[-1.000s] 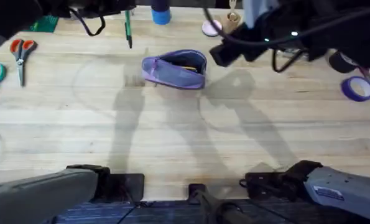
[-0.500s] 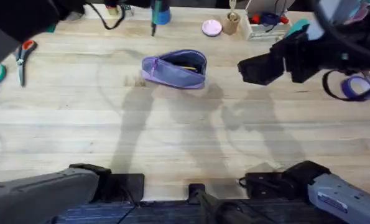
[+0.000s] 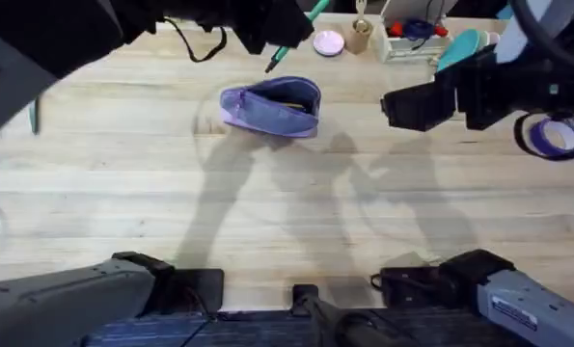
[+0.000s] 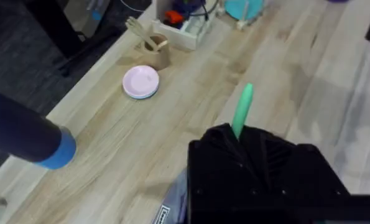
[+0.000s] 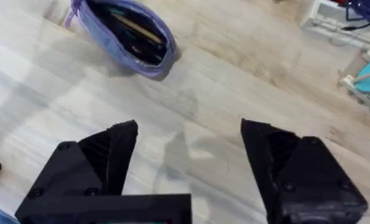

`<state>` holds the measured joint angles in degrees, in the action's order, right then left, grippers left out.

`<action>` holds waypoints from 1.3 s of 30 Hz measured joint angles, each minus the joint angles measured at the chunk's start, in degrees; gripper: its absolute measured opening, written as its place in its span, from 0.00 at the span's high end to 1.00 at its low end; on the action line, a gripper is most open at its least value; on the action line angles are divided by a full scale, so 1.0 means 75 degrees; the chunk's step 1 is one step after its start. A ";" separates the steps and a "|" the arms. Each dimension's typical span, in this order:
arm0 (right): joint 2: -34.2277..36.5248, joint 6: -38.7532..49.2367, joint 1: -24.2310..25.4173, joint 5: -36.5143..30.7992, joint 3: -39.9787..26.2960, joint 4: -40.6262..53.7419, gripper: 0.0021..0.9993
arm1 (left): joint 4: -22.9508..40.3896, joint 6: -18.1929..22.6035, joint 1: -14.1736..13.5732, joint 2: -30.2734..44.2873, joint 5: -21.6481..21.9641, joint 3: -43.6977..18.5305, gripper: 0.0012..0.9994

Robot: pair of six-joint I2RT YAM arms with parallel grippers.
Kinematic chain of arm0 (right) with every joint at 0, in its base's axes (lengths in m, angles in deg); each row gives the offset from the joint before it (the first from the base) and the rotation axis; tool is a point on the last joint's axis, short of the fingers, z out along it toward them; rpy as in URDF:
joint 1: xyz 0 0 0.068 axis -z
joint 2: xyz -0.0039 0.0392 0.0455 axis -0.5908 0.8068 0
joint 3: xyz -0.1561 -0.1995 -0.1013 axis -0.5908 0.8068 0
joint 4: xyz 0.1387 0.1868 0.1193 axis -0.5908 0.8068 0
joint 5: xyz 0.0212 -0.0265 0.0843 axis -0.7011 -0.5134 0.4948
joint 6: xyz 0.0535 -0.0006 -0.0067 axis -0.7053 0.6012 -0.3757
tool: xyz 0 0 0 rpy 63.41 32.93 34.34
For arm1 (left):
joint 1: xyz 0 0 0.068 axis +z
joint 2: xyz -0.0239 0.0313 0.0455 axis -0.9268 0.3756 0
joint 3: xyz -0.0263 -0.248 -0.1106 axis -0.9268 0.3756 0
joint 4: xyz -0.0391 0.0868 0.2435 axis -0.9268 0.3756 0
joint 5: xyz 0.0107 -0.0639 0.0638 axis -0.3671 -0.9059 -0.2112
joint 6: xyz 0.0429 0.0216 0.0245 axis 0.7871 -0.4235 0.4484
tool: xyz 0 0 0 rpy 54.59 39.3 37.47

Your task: Unzip the bag, pick up the pens from the table one at a time and place them inside, then zip the bag closed.

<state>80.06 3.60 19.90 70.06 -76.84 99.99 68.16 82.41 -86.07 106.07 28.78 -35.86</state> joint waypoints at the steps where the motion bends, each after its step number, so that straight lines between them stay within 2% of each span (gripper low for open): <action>1: 0.0000 0.0000 0.0000 0.0000 0.0000 0.0018 0.00 | 0.0076 0.0208 0.0000 0.0003 -0.0080 0.0000 0.96; 6: 0.0000 0.0000 0.0000 -0.0009 0.0000 0.0026 0.00 | 0.0350 0.1261 0.0000 0.0082 -0.0550 0.0000 0.96; 10: 0.0000 0.0000 0.0000 -0.0009 0.0000 0.0026 0.00 | 0.0300 0.1900 0.0000 0.0502 -0.0977 -0.0003 0.96; 16: 0.0000 0.0000 0.0000 -0.0009 0.0000 0.0026 0.00 | 0.0314 0.2541 0.0000 0.1440 -0.1537 -0.0003 0.96; 23: 0.0000 0.0000 0.0000 -0.0009 0.0000 0.0026 0.00 | 0.0407 0.3216 0.0000 0.1955 -0.1620 -0.0003 0.96; 26: 0.0000 0.0000 0.0000 -0.0009 0.0000 0.0026 0.00 | 0.0632 0.3338 0.0000 0.1961 -0.1393 -0.0003 0.96; 37: 0.0002 0.0000 0.0000 -0.0009 0.0000 -0.0307 0.00 | 0.1614 0.4049 0.0000 0.2028 0.0888 -0.0003 0.96; 39: 0.0003 -0.0003 0.0000 -0.0009 0.0000 -0.0355 0.00 | 0.1689 0.4096 0.0000 0.2063 0.1149 -0.0003 0.96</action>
<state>80.08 3.58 19.90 69.99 -76.84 97.33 80.83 113.13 -86.07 121.54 37.40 -35.88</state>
